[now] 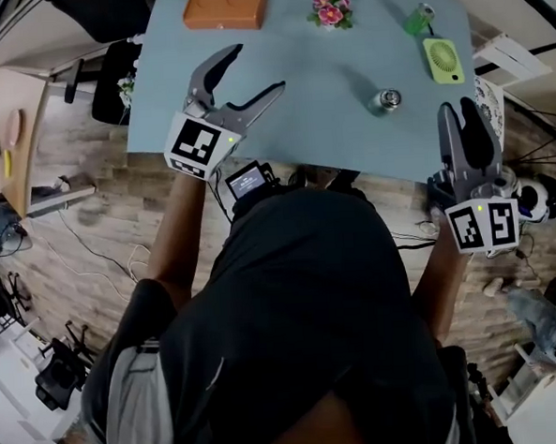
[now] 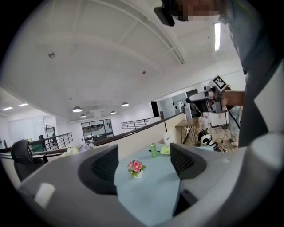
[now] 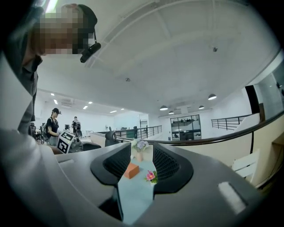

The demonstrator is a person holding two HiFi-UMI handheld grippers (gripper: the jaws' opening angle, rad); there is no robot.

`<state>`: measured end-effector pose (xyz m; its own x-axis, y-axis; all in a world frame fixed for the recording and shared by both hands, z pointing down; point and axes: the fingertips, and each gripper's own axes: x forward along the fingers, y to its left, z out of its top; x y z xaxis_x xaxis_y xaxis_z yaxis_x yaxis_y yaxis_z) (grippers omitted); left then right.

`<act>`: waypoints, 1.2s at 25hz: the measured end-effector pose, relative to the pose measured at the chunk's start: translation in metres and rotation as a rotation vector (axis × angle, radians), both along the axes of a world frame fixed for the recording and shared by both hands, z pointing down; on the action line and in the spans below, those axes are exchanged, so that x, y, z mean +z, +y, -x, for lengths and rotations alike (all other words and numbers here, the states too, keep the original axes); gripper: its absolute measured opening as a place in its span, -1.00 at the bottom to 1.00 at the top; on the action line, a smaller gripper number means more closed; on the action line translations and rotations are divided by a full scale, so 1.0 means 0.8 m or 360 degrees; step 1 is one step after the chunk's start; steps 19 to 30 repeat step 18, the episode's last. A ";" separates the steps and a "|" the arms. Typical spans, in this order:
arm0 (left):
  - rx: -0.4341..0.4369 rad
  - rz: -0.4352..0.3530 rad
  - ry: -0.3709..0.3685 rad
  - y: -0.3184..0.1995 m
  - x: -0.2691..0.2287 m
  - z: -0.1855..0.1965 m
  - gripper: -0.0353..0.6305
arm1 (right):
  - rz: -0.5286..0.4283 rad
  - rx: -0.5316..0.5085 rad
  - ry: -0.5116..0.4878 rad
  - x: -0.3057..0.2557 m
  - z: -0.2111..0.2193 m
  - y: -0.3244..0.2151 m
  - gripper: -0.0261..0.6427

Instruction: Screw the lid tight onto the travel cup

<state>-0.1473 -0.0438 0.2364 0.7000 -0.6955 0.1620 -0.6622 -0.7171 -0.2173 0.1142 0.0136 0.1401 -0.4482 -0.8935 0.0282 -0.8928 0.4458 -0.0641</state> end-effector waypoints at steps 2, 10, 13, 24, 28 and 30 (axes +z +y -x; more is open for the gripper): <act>-0.0003 -0.0043 -0.0003 0.007 -0.010 0.010 0.36 | -0.0028 0.0010 0.0001 -0.011 0.003 0.010 -0.46; 0.0008 -0.0089 0.0018 0.023 -0.025 0.017 0.35 | -0.0053 0.0091 0.0020 -0.022 -0.007 0.042 -0.46; 0.0022 -0.0096 0.0023 0.031 -0.026 0.016 0.35 | -0.0052 0.0113 0.0025 -0.020 -0.009 0.052 -0.46; 0.0008 -0.0048 0.0053 0.032 -0.031 0.014 0.35 | -0.0042 0.0138 0.0035 -0.017 -0.012 0.056 -0.46; 0.0008 -0.0048 0.0053 0.032 -0.031 0.014 0.35 | -0.0042 0.0138 0.0035 -0.017 -0.012 0.056 -0.46; 0.0008 -0.0048 0.0053 0.032 -0.031 0.014 0.35 | -0.0042 0.0138 0.0035 -0.017 -0.012 0.056 -0.46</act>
